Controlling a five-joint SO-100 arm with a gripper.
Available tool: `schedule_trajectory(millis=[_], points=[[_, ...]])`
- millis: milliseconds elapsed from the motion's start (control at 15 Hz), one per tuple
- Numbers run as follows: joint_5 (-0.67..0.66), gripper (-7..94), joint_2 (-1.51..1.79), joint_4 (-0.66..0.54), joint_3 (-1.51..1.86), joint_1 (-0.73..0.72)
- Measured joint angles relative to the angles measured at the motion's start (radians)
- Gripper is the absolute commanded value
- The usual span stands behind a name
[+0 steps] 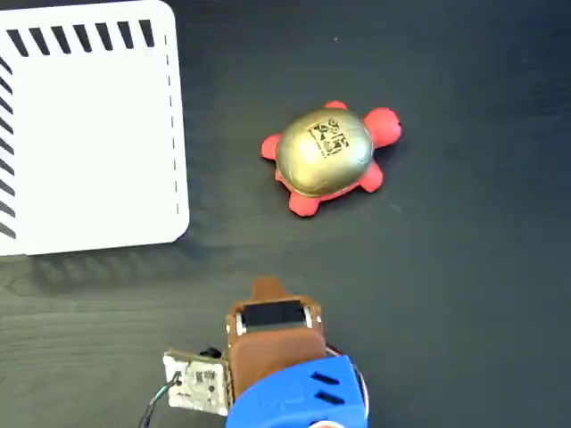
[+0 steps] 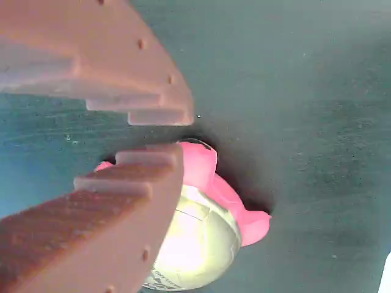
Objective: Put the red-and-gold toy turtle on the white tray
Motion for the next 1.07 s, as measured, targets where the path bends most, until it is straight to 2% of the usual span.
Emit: schedule_trajectory(millis=[933, 1000, 1067], points=[[0.0, 0, 0.0, 0.0, 0.0, 0.0], [0.0, 3, 0.0, 0.0, 0.0, 0.0], [0.0, 12, 0.0, 0.0, 0.0, 0.0]])
